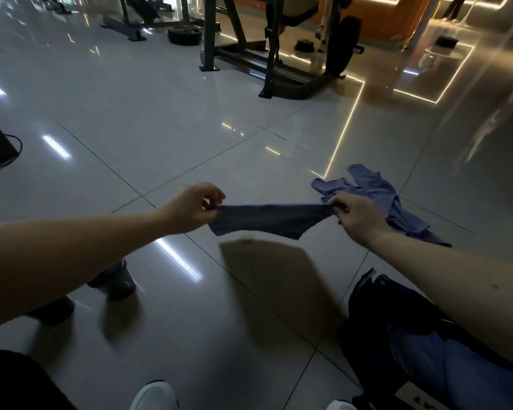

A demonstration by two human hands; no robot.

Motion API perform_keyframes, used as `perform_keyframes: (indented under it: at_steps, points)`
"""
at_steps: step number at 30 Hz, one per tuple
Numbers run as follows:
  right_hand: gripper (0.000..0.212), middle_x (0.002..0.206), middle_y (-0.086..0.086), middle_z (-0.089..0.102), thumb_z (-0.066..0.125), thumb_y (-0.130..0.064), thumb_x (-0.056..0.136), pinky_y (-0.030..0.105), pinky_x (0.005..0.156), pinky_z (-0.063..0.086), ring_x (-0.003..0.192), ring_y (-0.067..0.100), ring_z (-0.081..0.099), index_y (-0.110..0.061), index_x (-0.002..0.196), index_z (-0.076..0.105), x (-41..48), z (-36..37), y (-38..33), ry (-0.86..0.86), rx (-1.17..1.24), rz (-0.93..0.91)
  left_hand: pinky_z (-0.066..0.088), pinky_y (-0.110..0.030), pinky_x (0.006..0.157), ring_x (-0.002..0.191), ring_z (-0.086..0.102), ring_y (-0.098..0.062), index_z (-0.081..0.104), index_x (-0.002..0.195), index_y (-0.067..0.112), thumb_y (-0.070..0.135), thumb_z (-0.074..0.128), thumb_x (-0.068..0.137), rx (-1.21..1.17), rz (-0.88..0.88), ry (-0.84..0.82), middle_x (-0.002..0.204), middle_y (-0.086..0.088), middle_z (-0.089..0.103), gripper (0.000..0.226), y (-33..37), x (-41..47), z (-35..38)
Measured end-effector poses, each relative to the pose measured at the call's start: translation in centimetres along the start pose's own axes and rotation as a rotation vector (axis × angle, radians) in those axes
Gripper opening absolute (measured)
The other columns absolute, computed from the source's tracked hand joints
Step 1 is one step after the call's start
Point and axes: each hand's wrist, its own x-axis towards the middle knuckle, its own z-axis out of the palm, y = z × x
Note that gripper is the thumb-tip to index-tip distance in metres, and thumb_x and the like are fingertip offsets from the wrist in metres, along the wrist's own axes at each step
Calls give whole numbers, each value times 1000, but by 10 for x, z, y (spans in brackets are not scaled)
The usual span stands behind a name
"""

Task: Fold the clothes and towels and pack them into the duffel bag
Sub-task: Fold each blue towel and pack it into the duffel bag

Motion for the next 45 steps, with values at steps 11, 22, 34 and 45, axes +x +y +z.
perform_keyframes:
  at_steps: [11, 22, 34, 45]
  points:
    - [15, 109, -2, 69, 63, -29, 93, 32, 80, 51, 93, 18, 62, -24, 105, 69, -104, 76, 8, -655, -179, 51, 51, -29, 73, 80, 59, -16, 60, 92, 27, 45, 65, 85, 344, -57, -710, 94, 7, 65, 21, -31, -98, 92]
    - [11, 89, 0, 66, 60, -32, 85, 38, 78, 55, 82, 18, 63, -22, 87, 63, -127, 124, 10, -919, -24, 247, 55, -35, 85, 91, 62, -16, 60, 101, 30, 40, 64, 87, 227, -201, -1010, 104, 4, 64, 17, -49, -131, 123]
    - [22, 65, 4, 53, 62, -9, 88, 23, 51, 35, 62, 18, 47, -12, 68, 55, -63, 182, 53, -381, 304, 616, 39, -28, 59, 69, 50, -19, 60, 83, 2, 4, 59, 85, -157, -660, -272, 74, -9, 57, 3, -95, -56, 150]
    - [16, 102, 7, 66, 66, -25, 94, 27, 75, 43, 91, 24, 61, -14, 103, 58, -49, 243, 74, -245, 400, 817, 41, -32, 83, 93, 55, -21, 55, 105, 12, 10, 60, 94, -196, -831, 3, 100, -3, 59, 13, -135, -38, 217]
